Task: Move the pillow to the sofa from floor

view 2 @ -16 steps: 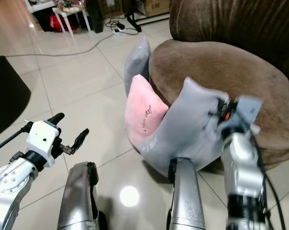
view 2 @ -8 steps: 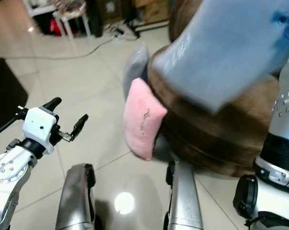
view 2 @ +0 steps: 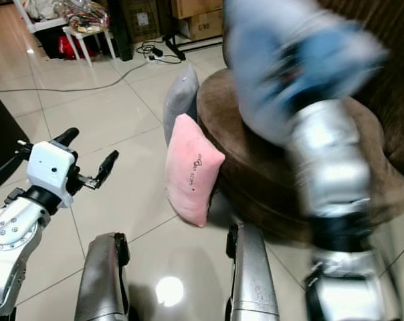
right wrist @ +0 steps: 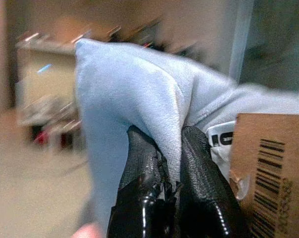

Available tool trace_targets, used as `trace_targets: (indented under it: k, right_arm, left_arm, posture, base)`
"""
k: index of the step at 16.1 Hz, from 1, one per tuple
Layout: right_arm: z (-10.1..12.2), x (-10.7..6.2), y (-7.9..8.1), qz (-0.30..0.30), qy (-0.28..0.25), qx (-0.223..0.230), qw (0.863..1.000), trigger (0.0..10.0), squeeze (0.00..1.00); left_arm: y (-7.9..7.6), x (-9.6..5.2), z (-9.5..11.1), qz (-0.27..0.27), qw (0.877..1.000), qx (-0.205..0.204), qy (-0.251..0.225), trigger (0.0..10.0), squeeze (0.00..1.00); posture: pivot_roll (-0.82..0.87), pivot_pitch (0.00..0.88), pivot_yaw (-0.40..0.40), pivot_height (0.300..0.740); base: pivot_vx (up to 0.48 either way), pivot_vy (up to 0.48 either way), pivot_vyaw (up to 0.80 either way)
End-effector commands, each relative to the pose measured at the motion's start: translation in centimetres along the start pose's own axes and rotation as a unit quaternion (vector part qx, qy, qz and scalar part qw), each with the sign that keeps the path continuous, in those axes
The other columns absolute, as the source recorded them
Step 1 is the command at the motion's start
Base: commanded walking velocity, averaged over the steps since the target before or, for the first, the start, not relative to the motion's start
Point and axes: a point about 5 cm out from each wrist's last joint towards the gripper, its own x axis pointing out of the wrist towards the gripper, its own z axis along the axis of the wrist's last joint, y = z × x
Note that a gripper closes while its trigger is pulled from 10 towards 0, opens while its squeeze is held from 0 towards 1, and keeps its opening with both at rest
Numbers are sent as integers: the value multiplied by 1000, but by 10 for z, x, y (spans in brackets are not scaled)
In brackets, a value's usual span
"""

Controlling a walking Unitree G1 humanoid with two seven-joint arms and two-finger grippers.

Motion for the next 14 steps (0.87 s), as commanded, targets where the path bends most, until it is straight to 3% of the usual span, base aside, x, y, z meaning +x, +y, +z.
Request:
trace_targets:
  k: [1,3,9,14]
  right_arm:
    - [-23,-4,4,-4,52,13,999,10000,0]
    - [-30,-9,9,-27,58,62,996,10000,0]
    - [-44,-26,18,-51,82,113,989,10000,0]
    - [-44,-33,17,-55,88,111,988,10000,0]
  left_arm:
    - [3,-2,1,18,1000,6,5,10000,0]
    - [7,-7,-5,49,998,-12,28,10000,0]
    - [2,-7,-9,74,996,-1,42,10000,0]
    - [0,-6,-7,88,995,0,45,10000,0]
  posture:
    - [-57,0,12,433]
    - [-48,0,3,453]
    - [-42,0,-7,518]
    - [-51,0,-7,563]
  base:
    - [0,0,0]
    - [0,0,0]
    - [0,0,0]
    - [0,0,0]
